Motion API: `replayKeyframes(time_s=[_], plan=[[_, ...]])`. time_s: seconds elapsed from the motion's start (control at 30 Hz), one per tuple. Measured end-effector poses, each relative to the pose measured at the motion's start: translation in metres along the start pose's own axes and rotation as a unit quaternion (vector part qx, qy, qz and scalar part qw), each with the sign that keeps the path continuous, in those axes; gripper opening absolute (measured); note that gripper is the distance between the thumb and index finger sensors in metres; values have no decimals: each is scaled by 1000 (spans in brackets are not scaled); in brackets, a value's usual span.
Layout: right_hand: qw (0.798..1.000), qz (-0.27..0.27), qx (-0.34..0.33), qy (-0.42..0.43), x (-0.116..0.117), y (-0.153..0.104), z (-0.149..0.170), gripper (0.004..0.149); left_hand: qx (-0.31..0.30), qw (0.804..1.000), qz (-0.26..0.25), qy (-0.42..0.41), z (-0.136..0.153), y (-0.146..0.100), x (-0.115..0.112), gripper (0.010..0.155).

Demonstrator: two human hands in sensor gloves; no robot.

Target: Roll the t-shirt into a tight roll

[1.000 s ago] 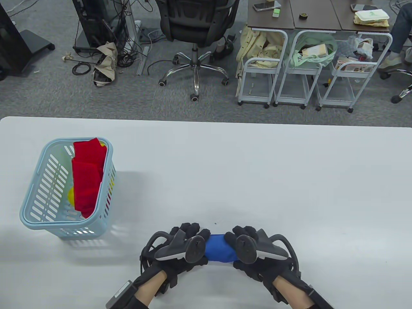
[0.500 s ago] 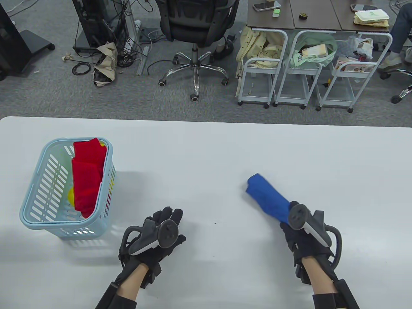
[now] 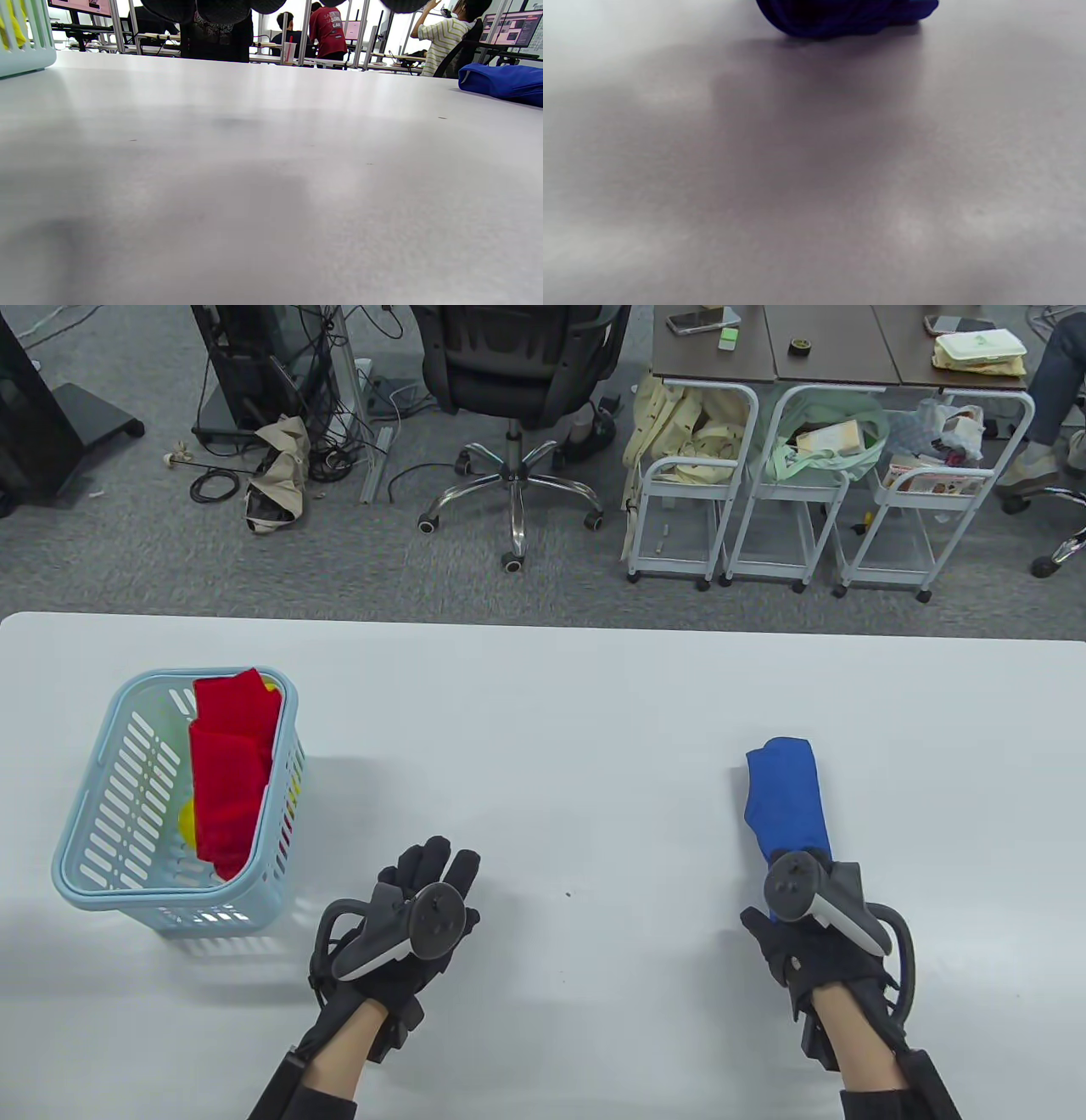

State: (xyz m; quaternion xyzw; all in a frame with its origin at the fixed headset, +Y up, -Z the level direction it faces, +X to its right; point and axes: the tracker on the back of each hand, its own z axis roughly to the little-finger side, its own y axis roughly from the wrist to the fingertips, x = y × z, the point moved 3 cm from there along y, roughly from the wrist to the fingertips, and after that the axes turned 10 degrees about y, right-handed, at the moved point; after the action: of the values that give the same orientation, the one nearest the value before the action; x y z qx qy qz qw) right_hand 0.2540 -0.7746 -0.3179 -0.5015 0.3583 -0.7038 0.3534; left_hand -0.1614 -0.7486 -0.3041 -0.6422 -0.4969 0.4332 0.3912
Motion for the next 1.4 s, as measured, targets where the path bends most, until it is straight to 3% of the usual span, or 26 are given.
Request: replayKeyframes(time_s=[0.13,0.43,0.67,0.83,0.93,1.1,1.23,1.4], plan=[[997,12,43,-57,-15,25,-4,80,0,1000,-11,-9,2,-2,4,72],[993,-28,107,-39,-50,94,15,79,8,1000,-21,-7,5,-5,8,73],[991,-40,126,-27,-62,107,22,81,6,1000,-18,-1,3,-4,8,73],[996,1,81,-29,-67,86,8,78,6,1000,-21,4,2,-5,9,73],[999,26,31,-22,-63,61,-12,77,6,1000,-28,10,0,-7,12,73],[995,79,-32,-61,-43,10,-46,76,7,998,-58,19,-3,-12,17,73],[992,81,-88,-35,-20,-26,-67,78,18,996,-89,17,-3,-15,24,72],[982,132,-106,-85,-13,-58,-95,80,18,996,-80,27,-4,-16,19,72]])
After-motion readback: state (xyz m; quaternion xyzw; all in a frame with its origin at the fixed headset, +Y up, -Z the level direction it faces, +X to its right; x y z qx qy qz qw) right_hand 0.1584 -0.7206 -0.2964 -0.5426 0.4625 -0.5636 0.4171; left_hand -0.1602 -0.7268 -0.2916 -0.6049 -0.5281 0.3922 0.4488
